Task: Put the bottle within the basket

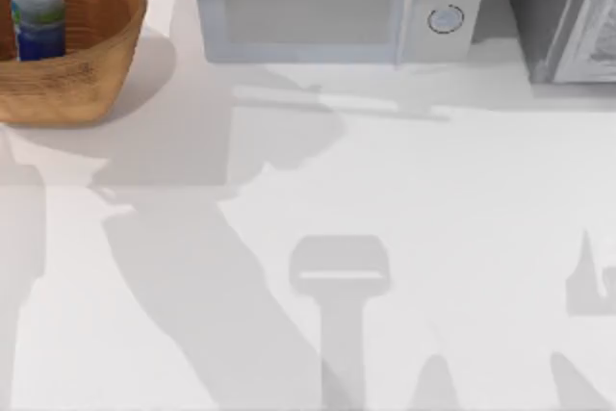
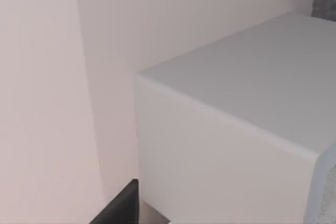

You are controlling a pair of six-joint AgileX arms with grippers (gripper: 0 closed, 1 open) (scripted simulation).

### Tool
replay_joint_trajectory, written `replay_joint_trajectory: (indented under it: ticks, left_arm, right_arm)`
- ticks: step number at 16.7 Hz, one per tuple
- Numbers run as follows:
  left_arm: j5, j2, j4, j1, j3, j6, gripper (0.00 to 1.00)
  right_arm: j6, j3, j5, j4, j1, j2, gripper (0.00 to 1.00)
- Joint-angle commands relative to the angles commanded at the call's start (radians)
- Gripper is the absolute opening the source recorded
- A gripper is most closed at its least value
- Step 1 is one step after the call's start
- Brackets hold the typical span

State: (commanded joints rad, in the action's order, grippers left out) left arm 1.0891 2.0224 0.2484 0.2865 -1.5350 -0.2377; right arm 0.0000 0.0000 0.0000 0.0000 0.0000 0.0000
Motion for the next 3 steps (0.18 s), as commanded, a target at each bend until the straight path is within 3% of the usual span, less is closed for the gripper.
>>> replay_joint_trajectory:
  ticks: [3]
  left_arm:
    - [0.000, 0.000, 0.000, 0.000, 0.000, 0.000, 1.00]
  right_arm:
    - [0.000, 0.000, 0.000, 0.000, 0.000, 0.000, 1.00]
